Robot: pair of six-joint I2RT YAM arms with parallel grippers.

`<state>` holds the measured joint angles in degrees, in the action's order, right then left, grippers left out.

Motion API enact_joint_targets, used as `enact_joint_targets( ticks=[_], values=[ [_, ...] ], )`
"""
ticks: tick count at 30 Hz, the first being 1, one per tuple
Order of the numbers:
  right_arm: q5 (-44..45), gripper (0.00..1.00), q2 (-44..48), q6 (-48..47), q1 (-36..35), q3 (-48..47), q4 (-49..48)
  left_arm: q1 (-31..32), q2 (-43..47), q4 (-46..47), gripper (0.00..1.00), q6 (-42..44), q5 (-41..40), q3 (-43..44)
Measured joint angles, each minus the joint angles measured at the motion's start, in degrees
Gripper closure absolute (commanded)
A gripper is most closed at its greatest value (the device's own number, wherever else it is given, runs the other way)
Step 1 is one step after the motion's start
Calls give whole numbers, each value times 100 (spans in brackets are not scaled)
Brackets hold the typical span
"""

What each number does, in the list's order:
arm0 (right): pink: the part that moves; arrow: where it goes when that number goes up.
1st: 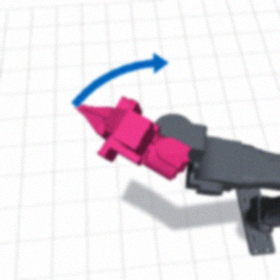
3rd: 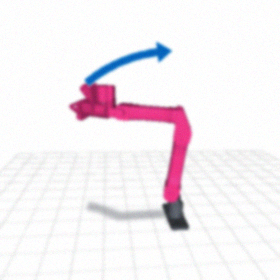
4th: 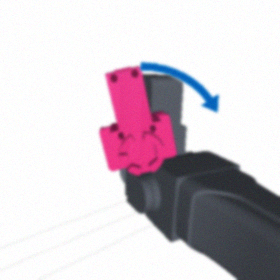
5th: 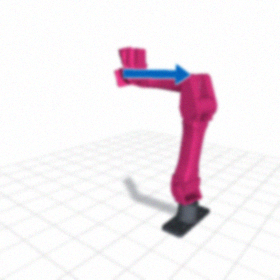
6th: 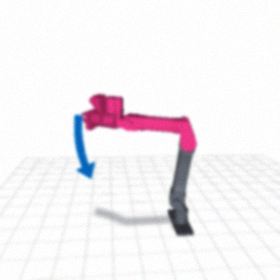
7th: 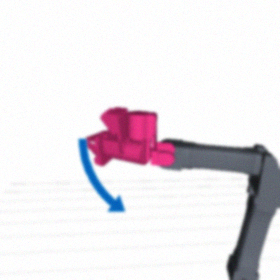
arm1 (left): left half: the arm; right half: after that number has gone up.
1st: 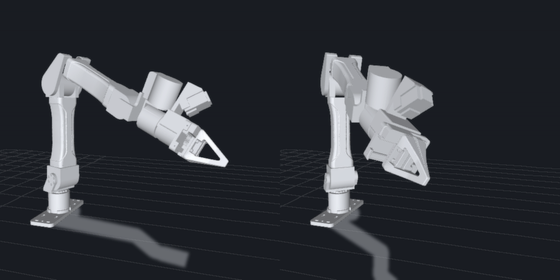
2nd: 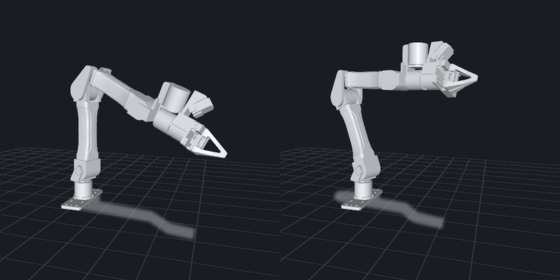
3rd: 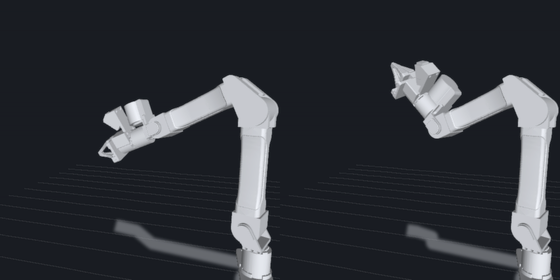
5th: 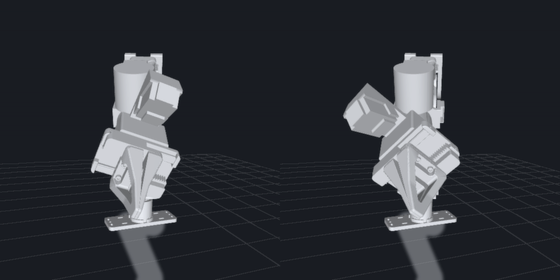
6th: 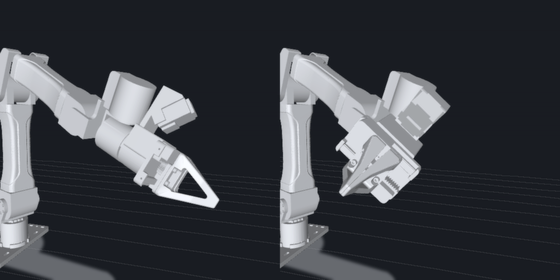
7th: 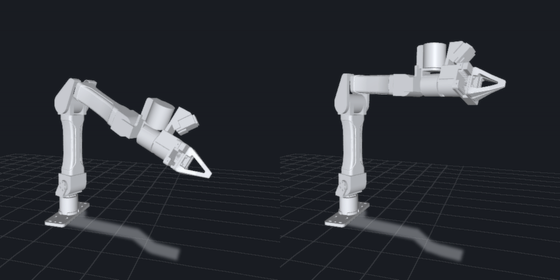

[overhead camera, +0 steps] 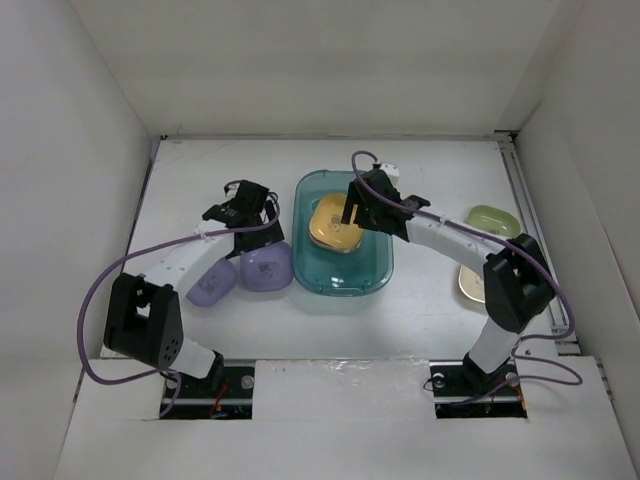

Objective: Place the plates into the plastic bin on the countertop

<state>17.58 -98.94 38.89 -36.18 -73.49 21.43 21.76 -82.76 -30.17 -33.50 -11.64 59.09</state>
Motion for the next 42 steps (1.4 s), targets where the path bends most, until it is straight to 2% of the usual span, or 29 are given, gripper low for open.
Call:
enact_joint_targets(
  ticks=[2, 16, 26, 28, 31, 34, 36, 38, 40, 42],
  values=[
    [0, 10, 39, -2, -66, -31, -57, 0, 0, 22, 0, 0, -46, 31],
    [63, 9, 1517, 33, -302, 140, -354, -133, -426, 48, 5, -9, -262, 61],
    [63, 9, 1781, -111, -365, 557, -417, -374, -844, 260, 6, -223, -254, 61],
    [61, 9, 1786, -120, -365, 632, -411, -372, -1034, 271, 16, -256, -249, 61],
    [59, 9, 1788, -125, -365, 691, -413, -372, -1193, 269, 18, -262, -251, 61],
    [52, 9, 1792, -131, -363, 693, -442, -372, -1193, 291, 27, -267, -254, 61],
    [52, 9, 1792, -142, -363, 693, -468, -372, -1196, 310, 36, -273, -254, 61],
    [50, 9, 1792, -157, -363, 693, -501, -372, -1202, 337, 38, -282, -262, 61],
    [42, 9, 1792, -166, -363, 693, -527, -372, -1246, 365, 46, -286, -289, 61],
    [37, 9, 1792, -179, -363, 693, -525, -372, -1360, 387, 46, -306, -339, 63]
  ],
)
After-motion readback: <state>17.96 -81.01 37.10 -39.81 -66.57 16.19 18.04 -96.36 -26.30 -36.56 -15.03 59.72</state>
